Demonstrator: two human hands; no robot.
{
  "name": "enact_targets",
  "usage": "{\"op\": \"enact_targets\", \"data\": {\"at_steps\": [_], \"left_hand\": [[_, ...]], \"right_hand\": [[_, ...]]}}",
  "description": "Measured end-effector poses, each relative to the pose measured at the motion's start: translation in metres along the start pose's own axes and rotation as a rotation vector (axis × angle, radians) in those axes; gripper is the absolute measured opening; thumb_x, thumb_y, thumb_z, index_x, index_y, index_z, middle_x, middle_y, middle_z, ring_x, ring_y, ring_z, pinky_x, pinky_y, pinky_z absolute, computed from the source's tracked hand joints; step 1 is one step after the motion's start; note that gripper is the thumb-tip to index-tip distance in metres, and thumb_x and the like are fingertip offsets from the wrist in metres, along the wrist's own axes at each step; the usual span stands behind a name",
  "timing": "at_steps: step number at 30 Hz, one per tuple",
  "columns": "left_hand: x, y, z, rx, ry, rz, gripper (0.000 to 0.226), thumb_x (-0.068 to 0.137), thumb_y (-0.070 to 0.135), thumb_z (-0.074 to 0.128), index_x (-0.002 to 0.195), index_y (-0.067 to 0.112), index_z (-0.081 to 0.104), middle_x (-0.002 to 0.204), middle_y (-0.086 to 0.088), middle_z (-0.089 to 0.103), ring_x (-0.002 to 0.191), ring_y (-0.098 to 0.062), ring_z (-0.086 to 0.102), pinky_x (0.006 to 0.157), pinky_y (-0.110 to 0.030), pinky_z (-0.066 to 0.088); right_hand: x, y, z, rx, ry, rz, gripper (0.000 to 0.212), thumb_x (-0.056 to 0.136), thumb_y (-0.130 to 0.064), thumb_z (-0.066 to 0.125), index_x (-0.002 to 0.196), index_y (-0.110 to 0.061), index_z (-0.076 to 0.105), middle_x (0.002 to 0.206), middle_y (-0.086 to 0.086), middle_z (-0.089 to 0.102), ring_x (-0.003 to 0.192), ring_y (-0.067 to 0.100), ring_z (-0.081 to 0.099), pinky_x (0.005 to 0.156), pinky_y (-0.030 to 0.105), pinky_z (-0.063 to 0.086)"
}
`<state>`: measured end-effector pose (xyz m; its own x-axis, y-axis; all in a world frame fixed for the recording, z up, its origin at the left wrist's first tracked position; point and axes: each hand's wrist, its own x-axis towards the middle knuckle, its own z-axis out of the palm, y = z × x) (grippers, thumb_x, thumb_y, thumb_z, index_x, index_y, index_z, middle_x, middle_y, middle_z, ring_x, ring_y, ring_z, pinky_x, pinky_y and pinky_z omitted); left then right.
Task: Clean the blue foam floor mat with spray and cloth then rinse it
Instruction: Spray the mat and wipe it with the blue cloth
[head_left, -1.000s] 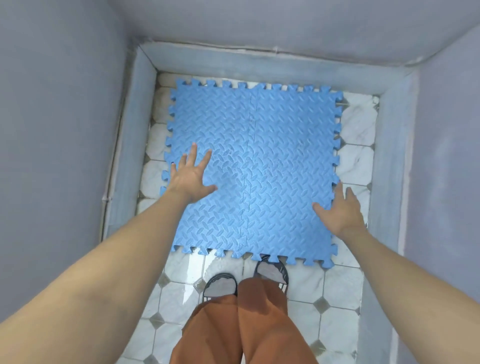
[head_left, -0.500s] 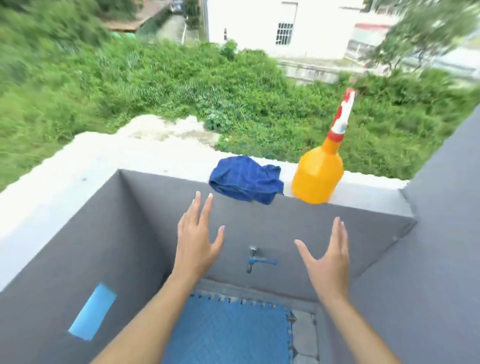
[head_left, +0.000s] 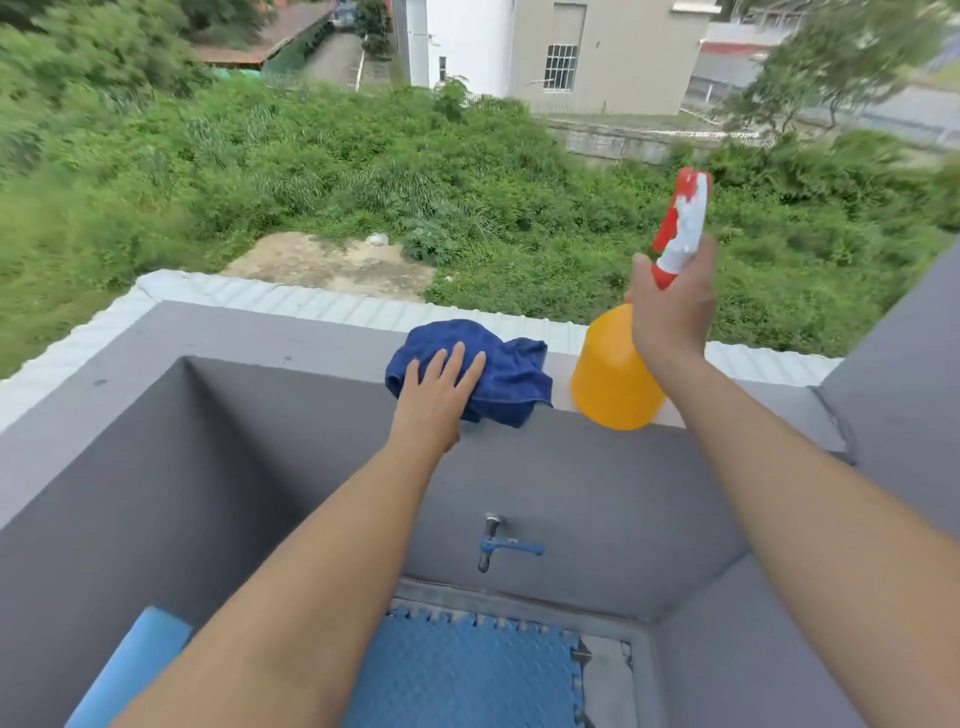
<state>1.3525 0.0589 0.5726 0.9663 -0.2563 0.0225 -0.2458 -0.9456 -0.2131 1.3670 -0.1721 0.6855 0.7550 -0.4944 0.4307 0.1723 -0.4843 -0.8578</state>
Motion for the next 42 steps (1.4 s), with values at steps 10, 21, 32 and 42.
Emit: {"op": "enact_targets", "data": {"at_steps": [10,21,32,42], "left_hand": [[0.004,-0.017,-0.007,-0.065,0.2,0.085,0.045,0.097,0.03,0.046,0.142,0.025,0.04,0.126,-0.008,0.047,0.109,-0.032,0.046,0.079,-0.042,0.039],[-0.206,-0.012,0.113,-1.146,0.238,-0.694,0.024,0.096,0.018,0.035,0.086,0.005,0.054,0.087,-0.001,0.058,0.081,-0.02,0.05,0.07,-0.029,0.033],[-0.365,0.006,0.363,-1.142,0.018,-0.799,0.03,0.096,0.007,0.031,0.112,0.008,0.056,0.102,-0.003,0.058,0.091,-0.02,0.05,0.076,-0.026,0.033],[-0.414,0.047,0.627,-1.204,0.159,-0.973,0.019,0.096,0.015,0.033,0.096,0.018,0.052,0.09,-0.009,0.059,0.081,-0.026,0.051,0.073,-0.036,0.039]], "right_hand": [[-0.013,0.0,0.004,-0.06,0.167,-0.082,0.049,0.091,-0.026,0.051,0.138,-0.012,0.046,0.088,-0.004,0.062,0.068,0.016,0.055,0.059,0.027,0.039],[-0.19,0.031,-0.074,0.073,0.03,0.011,0.038,0.084,-0.045,0.061,0.103,-0.012,0.054,0.071,-0.02,0.058,0.047,0.004,0.061,0.057,0.03,0.053],[-0.533,0.293,-0.028,-0.08,-0.527,0.588,0.018,0.093,-0.016,0.063,0.11,-0.014,0.059,0.06,0.011,0.062,0.042,0.003,0.061,0.044,0.015,0.047],[-0.691,0.474,0.066,-0.205,-0.684,0.517,0.017,0.096,-0.027,0.057,0.087,-0.012,0.058,0.066,0.003,0.052,0.047,0.016,0.054,0.056,0.034,0.058]]}}
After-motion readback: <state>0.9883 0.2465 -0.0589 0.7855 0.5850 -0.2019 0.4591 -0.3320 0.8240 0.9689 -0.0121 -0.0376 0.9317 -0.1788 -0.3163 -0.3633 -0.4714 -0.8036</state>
